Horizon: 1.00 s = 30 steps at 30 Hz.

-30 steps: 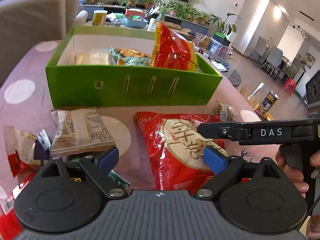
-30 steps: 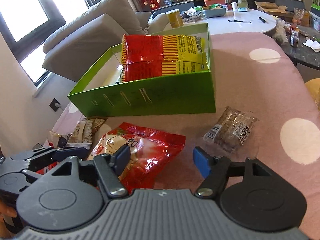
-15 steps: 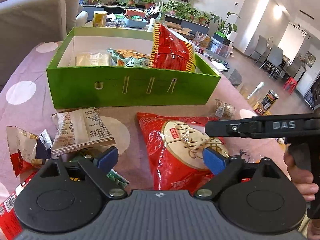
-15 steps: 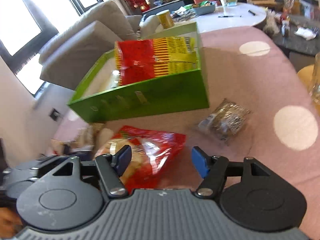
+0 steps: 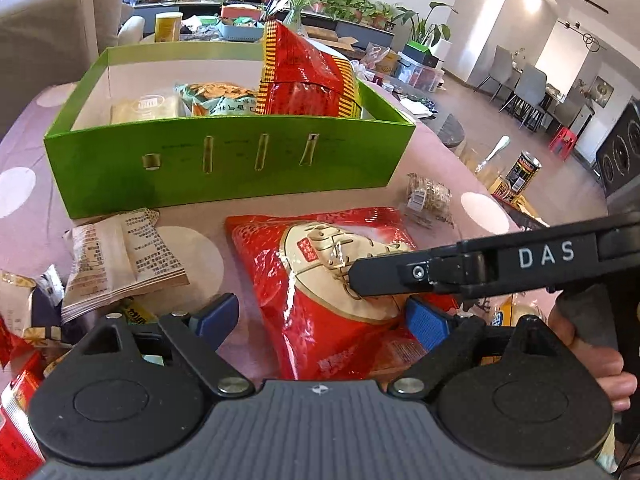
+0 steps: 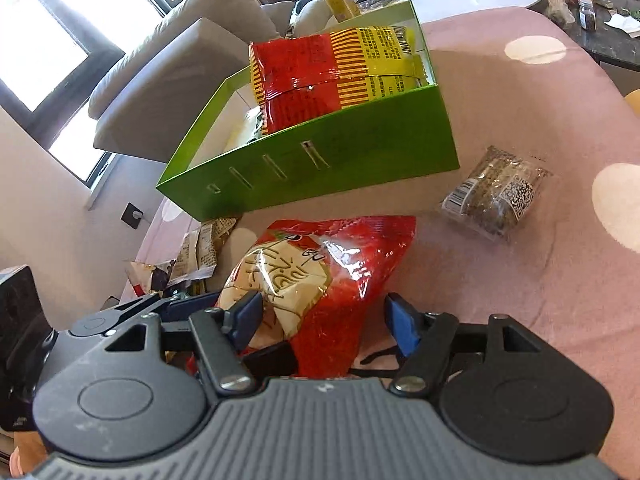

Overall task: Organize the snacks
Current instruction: 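Reach the right tool to the red round-cookie bag and grasp it, then lift the red cookie bag with the right tool over the green box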

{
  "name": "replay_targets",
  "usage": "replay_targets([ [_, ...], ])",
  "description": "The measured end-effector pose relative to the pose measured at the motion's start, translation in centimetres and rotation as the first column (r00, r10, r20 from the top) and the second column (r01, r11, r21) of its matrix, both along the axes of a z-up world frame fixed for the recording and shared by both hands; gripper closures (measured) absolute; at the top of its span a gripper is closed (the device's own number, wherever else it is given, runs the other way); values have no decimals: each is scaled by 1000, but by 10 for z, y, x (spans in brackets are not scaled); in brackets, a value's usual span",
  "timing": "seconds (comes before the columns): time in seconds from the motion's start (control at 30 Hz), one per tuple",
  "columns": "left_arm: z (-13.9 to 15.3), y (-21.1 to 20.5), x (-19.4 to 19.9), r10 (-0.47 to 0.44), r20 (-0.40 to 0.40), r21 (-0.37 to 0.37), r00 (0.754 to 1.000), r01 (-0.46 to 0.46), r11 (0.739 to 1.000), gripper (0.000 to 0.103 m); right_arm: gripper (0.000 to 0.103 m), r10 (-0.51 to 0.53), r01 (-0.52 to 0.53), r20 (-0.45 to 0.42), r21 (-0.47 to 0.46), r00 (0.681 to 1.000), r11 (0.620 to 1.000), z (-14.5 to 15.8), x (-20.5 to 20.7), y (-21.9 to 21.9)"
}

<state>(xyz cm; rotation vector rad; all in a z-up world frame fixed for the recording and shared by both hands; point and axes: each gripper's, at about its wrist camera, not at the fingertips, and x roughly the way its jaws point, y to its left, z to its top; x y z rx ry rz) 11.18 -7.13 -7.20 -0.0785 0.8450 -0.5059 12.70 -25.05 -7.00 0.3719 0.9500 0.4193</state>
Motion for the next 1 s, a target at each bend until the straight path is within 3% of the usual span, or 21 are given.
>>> replay_targets([
  [0.43, -3, -3, 9, -13, -20, -18, 1000, 13, 1000, 14, 37, 25, -26, 24, 39, 999, 999, 0, 4, -2],
  [0.7, -4, -13, 9, -33, 17, 8, 999, 33, 999, 14, 39, 19, -20, 3, 59, 1000, 998, -4, 14, 2],
  [1.0, -4, -12, 9, -53, 13, 0, 999, 53, 999, 14, 42, 26, -27, 24, 23, 999, 999, 0, 10, 5],
])
